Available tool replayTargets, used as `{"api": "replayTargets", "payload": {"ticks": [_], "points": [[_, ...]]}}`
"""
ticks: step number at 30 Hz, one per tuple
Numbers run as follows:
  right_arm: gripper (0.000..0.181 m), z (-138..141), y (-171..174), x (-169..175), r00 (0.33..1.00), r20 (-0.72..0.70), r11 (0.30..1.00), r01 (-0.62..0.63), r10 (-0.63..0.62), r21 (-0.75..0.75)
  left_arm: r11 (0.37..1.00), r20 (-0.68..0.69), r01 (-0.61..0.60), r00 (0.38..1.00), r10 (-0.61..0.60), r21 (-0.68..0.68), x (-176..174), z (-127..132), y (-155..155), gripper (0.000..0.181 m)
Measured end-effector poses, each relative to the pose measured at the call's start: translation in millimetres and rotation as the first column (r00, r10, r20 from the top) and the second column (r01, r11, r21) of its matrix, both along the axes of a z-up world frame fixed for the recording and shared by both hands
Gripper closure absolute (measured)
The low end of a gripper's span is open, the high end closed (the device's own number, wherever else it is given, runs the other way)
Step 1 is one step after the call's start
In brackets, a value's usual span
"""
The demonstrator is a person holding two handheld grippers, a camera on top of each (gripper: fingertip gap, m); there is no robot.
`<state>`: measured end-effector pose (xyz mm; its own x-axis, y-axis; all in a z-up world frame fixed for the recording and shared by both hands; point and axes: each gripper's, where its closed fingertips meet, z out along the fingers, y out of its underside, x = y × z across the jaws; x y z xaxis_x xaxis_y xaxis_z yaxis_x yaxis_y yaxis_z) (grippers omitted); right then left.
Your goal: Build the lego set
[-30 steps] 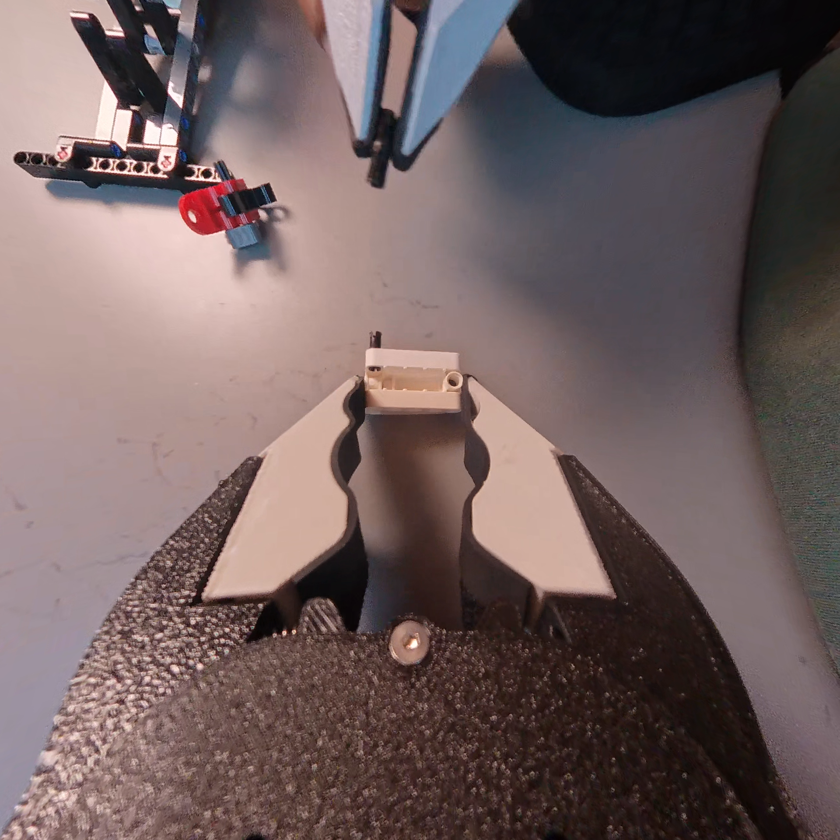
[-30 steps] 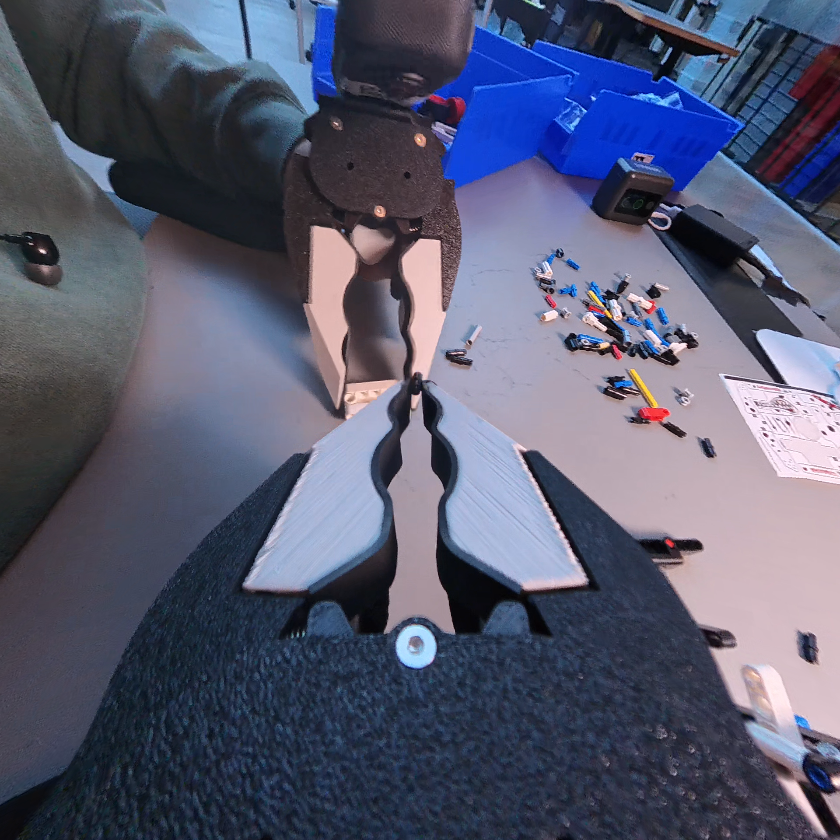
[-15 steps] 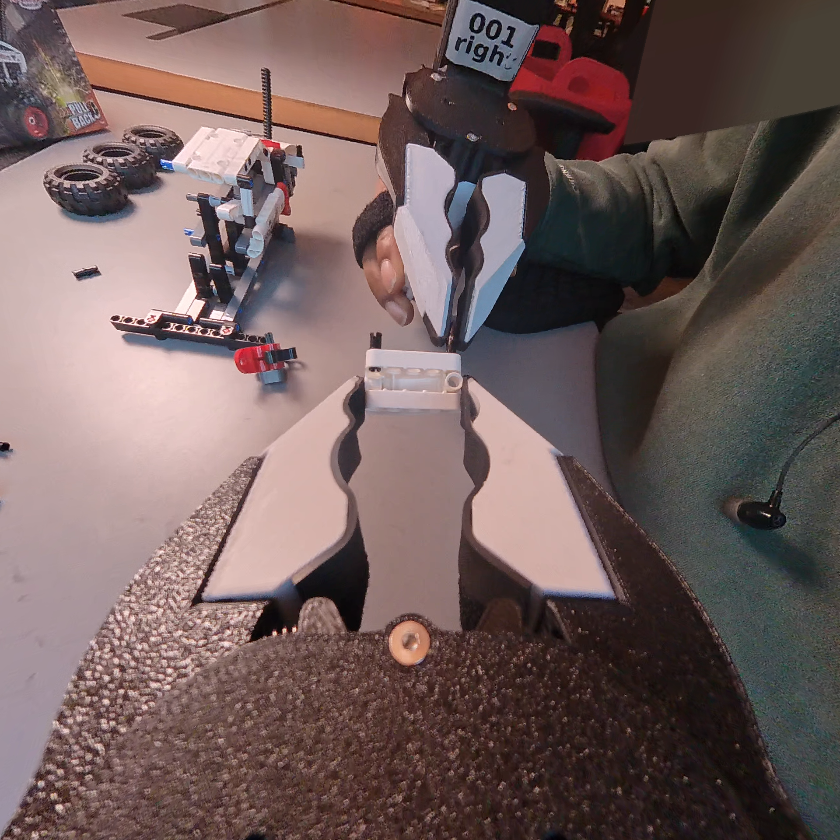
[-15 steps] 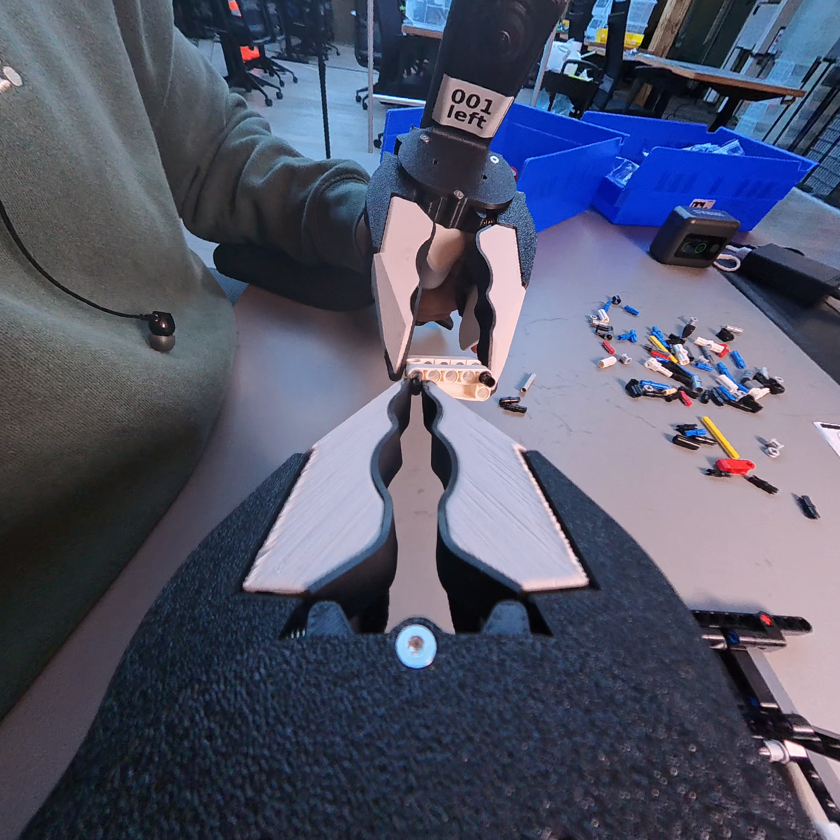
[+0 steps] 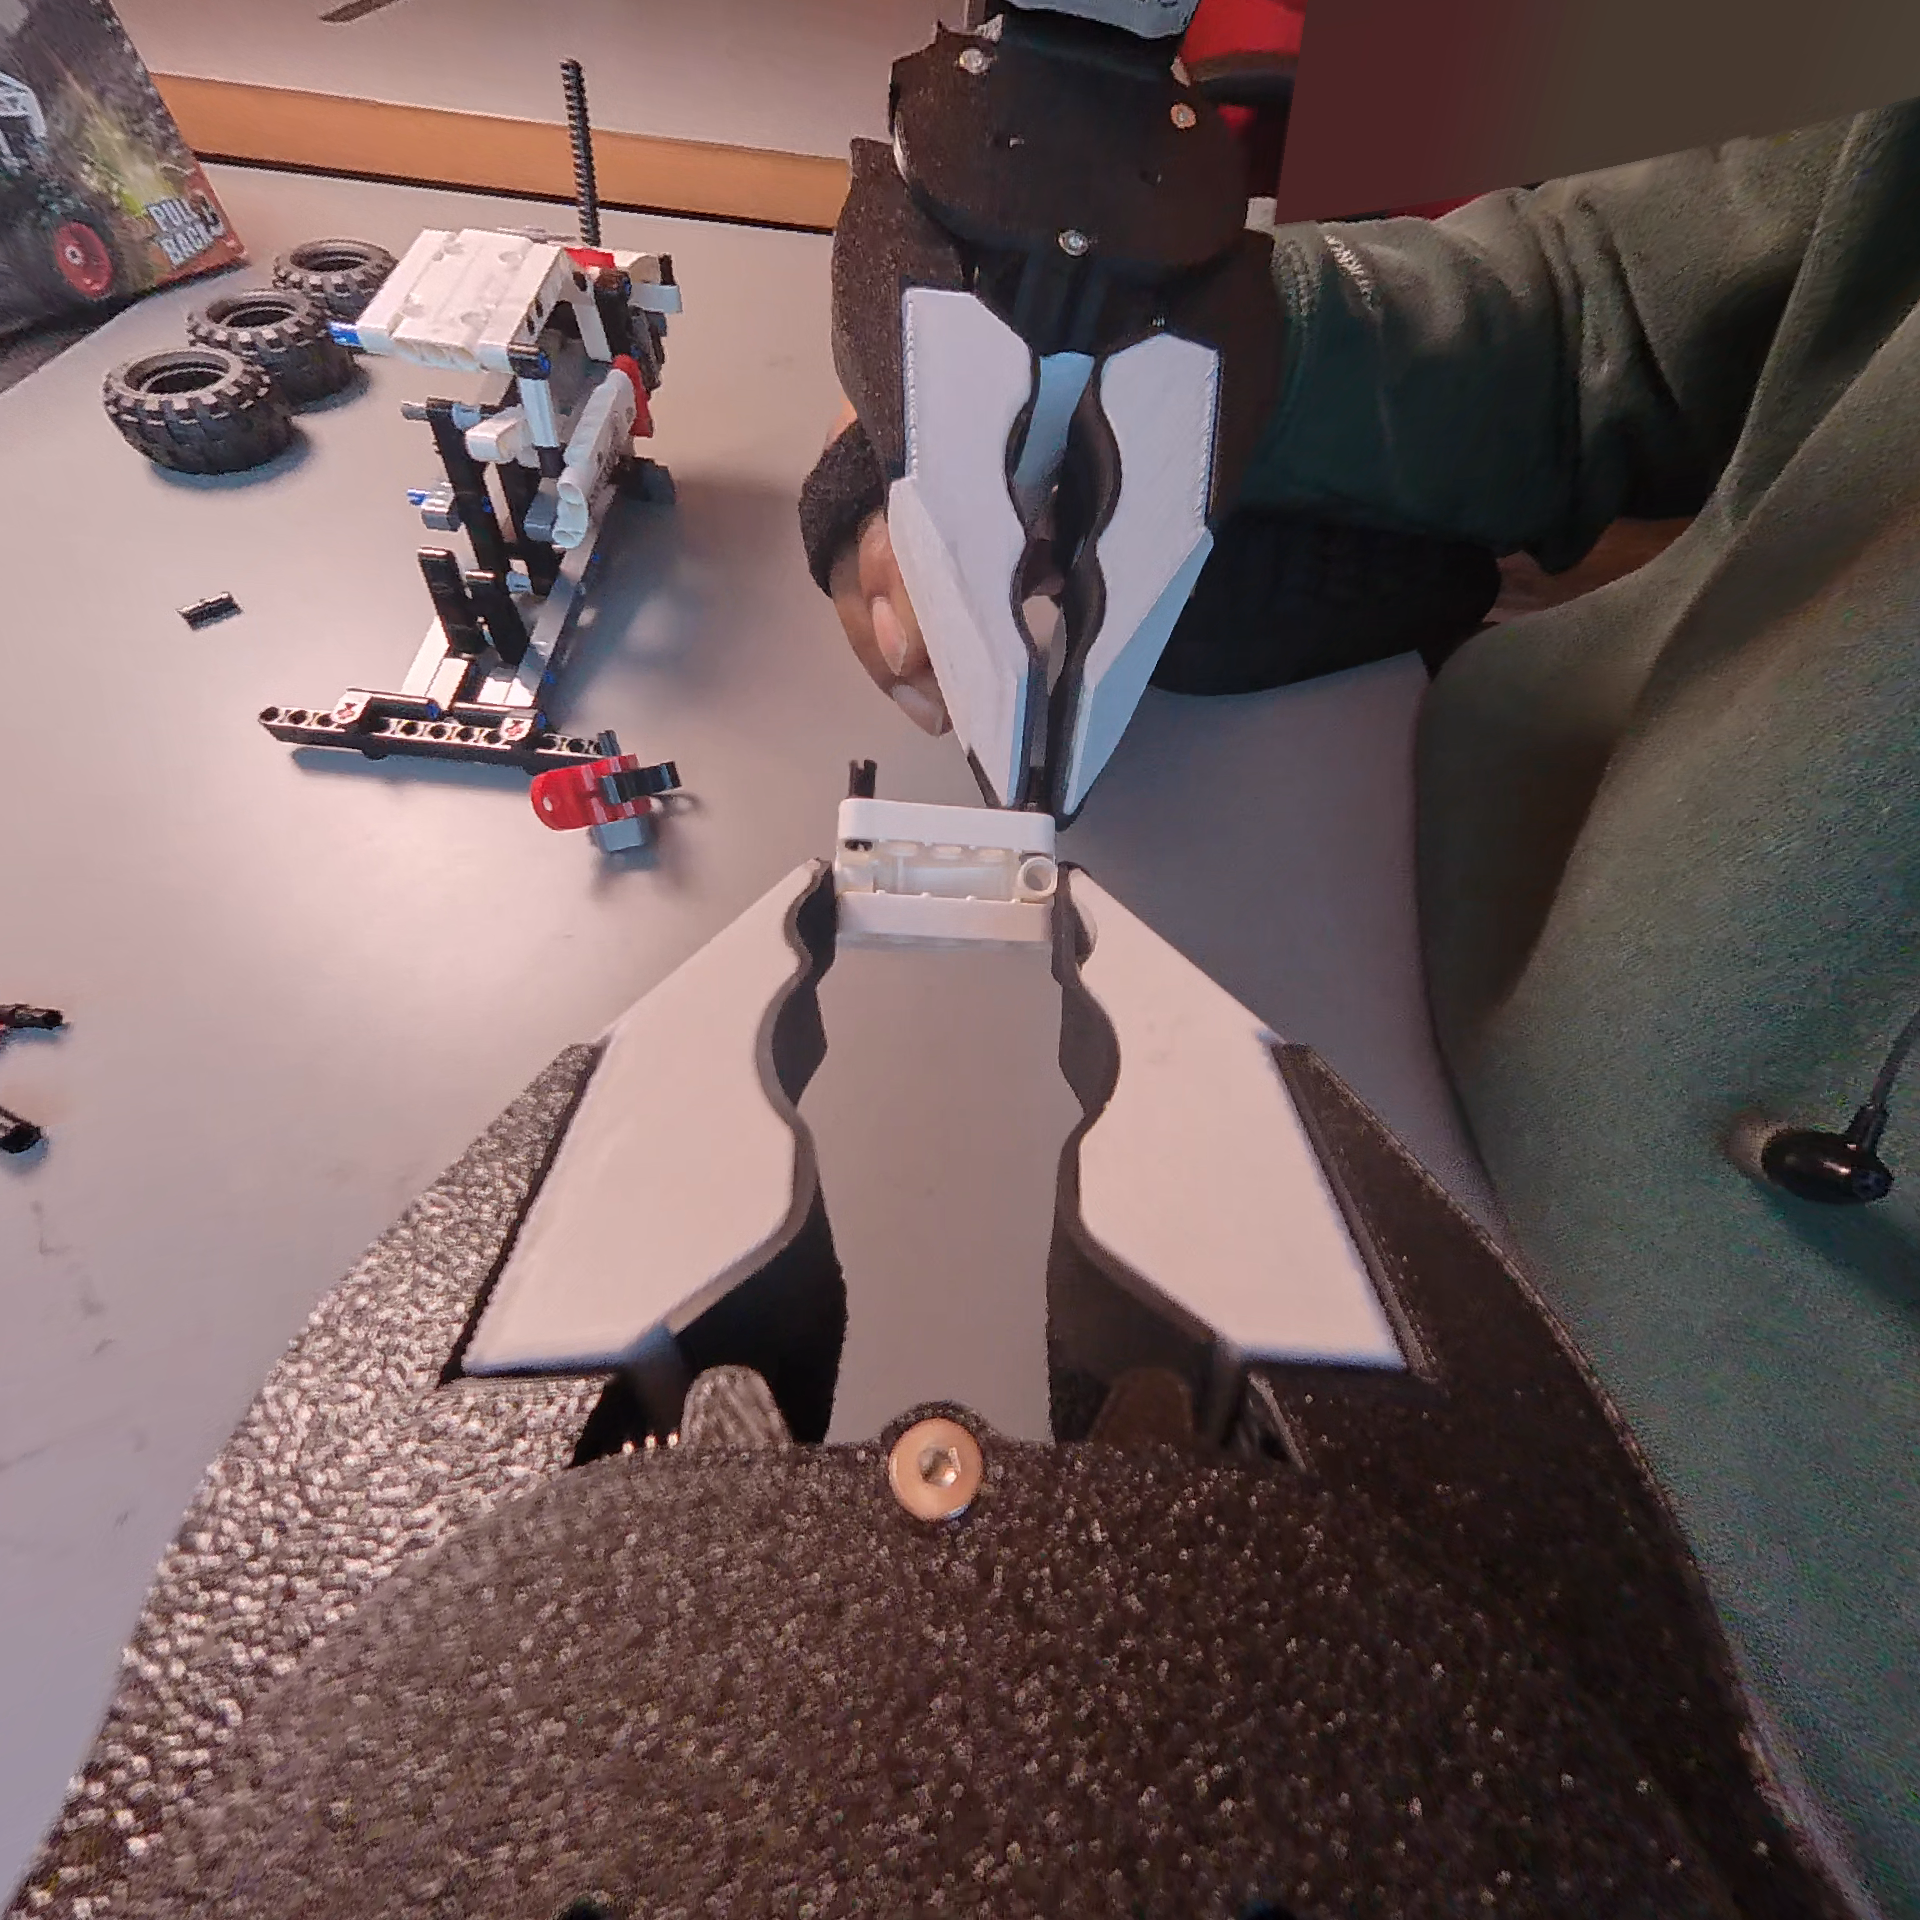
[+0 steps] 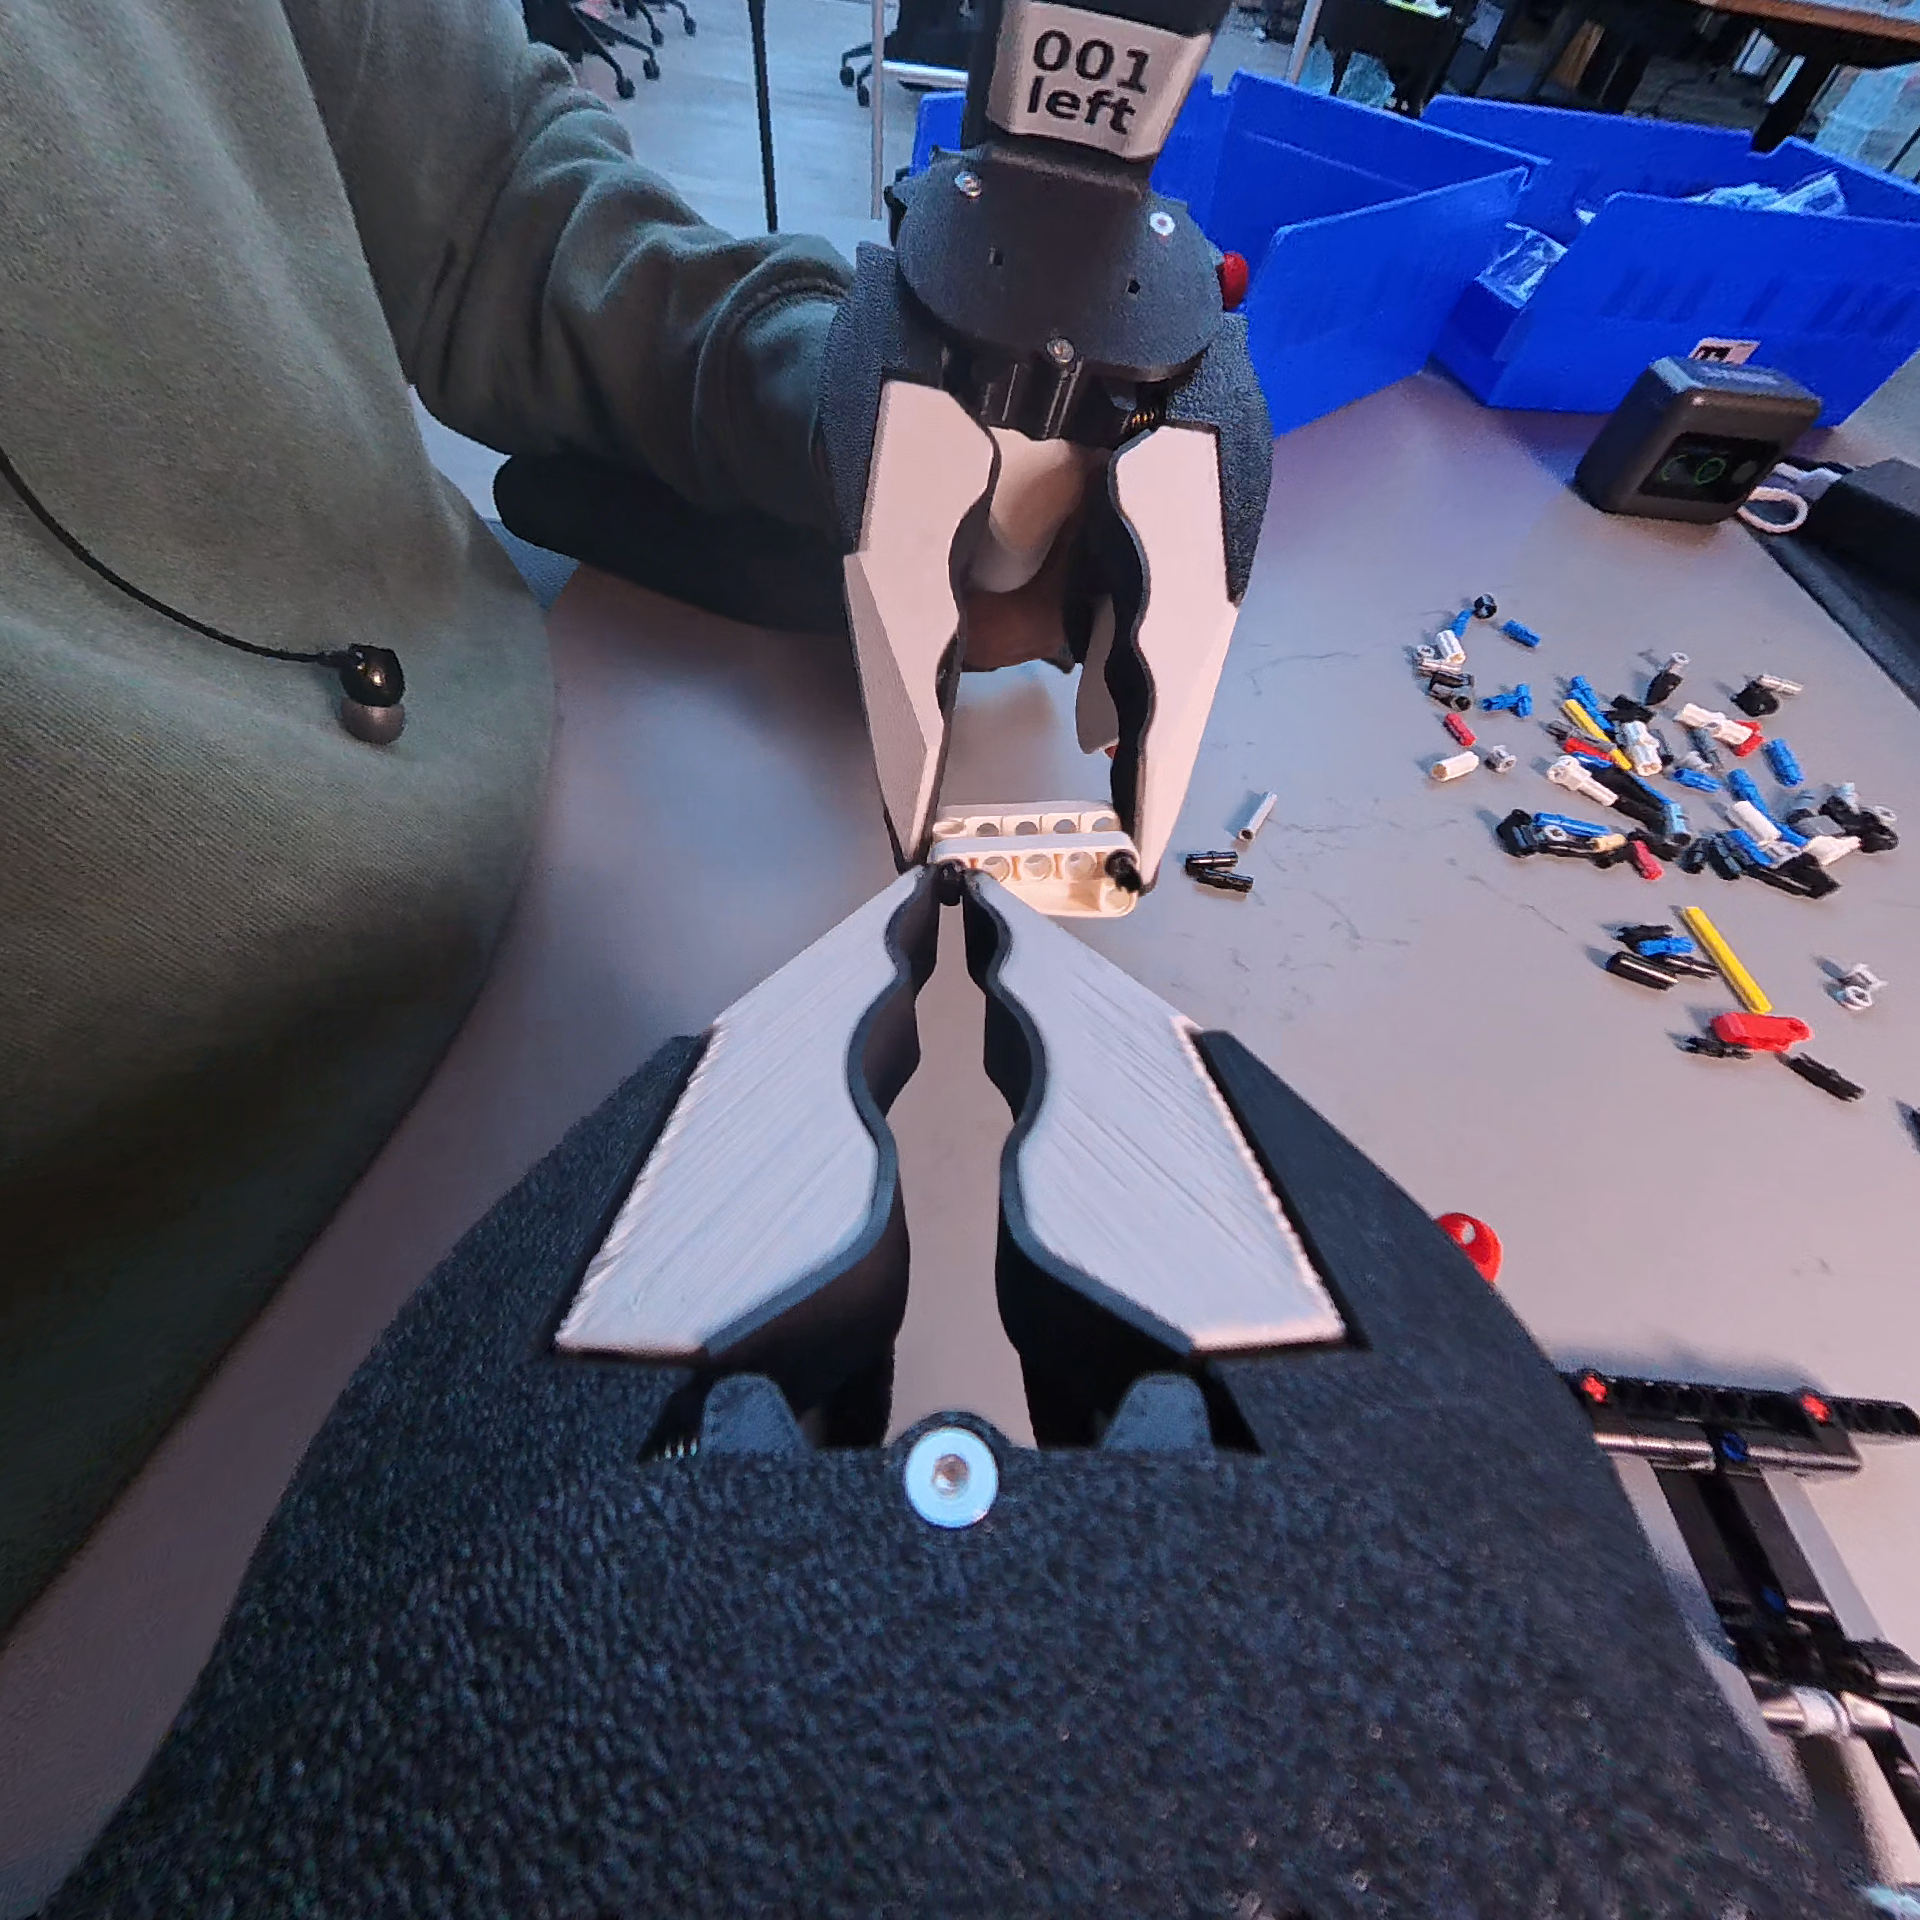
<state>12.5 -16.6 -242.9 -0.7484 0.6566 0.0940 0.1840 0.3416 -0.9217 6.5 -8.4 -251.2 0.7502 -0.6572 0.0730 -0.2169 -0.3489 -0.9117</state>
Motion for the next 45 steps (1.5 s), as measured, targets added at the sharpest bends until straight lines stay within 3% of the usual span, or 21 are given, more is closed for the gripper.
{"api": "replayTargets", "payload": {"ticks": [8, 13, 19, 25, 31, 34, 36, 41, 45], "points": [[0.176, 8, 4, -6, 0.999, -0.004, 0.995, 0.033, -0.033, -0.091, 1.000, 0.089, -0.016, 0.996, 0.018, -0.017, -5, 4, 3, 0.140], [0.161, 24, 19, -17, 0.976, -0.163, 0.990, 0.140, -0.142, -0.028, 0.991, 0.232, -0.106, 0.965, 0.121, -0.075, -22, 15, 14, 0.139], [0.158, 33, 22, -32, 0.901, -0.372, 0.952, 0.284, -0.224, 0.112, 0.975, 0.461, -0.125, 0.865, 0.197, -0.182, -32, 25, 20, 0.139], [0.163, 40, 22, -36, 0.882, -0.384, 0.947, 0.316, -0.272, 0.057, 0.973, 0.550, -0.101, 0.811, 0.201, -0.206, -32, 31, 18, 0.139], [0.164, 41, 17, -34, 0.897, -0.350, 0.955, 0.295, -0.271, 0.015, 0.973, 0.562, -0.096, 0.803, 0.199, -0.208, -30, 32, 16, 0.140], [0.166, 39, 17, -34, 0.904, -0.333, 0.958, 0.286, -0.268, 0.008, 0.973, 0.545, -0.096, 0.815, 0.197, -0.209, -30, 30, 15, 0.140], [0.167, 34, 18, -33, 0.912, -0.321, 0.960, 0.279, -0.254, 0.031, 0.974, 0.478, -0.111, 0.856, 0.195, -0.199, -31, 25, 15, 0.139], [0.156, 20, 18, -31, 0.942, -0.262, 0.969, 0.236, -0.209, 0.078, 0.975, 0.161, -0.144, 0.972, 0.171, -0.170, -35, 3, 10, 0.139], [0.155, 8, 25, -31, 0.954, -0.209, 0.963, 0.244, -0.217, 0.113, 0.971, -0.096, -0.141, 0.988, 0.124, -0.192, -29, -31, 5, 0.139]]}}
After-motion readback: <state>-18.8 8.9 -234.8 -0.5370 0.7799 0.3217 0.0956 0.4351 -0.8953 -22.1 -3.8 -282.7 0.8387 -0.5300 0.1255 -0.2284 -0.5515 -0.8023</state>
